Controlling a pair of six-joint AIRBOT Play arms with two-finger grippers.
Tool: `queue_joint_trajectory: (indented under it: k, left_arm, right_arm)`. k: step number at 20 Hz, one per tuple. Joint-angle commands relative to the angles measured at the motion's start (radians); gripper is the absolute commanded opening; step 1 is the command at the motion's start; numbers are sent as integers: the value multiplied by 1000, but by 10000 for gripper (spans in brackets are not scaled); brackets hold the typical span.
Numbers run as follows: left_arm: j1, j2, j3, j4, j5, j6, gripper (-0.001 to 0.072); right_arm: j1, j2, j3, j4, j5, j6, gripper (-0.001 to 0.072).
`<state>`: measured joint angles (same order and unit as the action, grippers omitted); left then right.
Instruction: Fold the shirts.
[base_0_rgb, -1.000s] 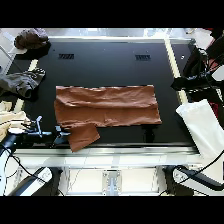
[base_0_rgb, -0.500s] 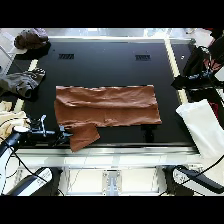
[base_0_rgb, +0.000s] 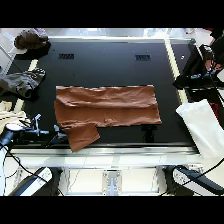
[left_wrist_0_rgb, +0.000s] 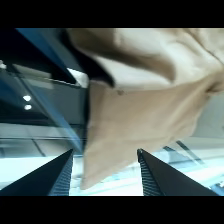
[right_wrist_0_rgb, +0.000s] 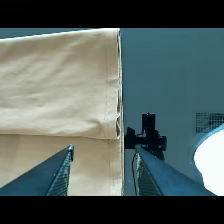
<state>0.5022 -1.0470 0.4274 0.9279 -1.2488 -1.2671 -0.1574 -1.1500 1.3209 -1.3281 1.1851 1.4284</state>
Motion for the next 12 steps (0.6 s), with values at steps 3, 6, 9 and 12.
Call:
queue_joint_trajectory:
  k: [3, 6, 9, 12]
  left_arm:
    - [2, -3, 3, -26, 40, 4, 490]
    - [-19, -61, 3, -65, 40, 24, 489]
    - [-45, -126, 4, -65, 46, 26, 487]
    - [-45, -146, 4, -83, 56, 27, 486]
  right_arm:
    - [0, 1, 0, 16, 0, 3, 431]
    - [0, 1, 0, 16, 1, 4, 432]
    - [0, 1, 1, 16, 6, 3, 431]
    - [0, 1, 0, 16, 7, 3, 432]
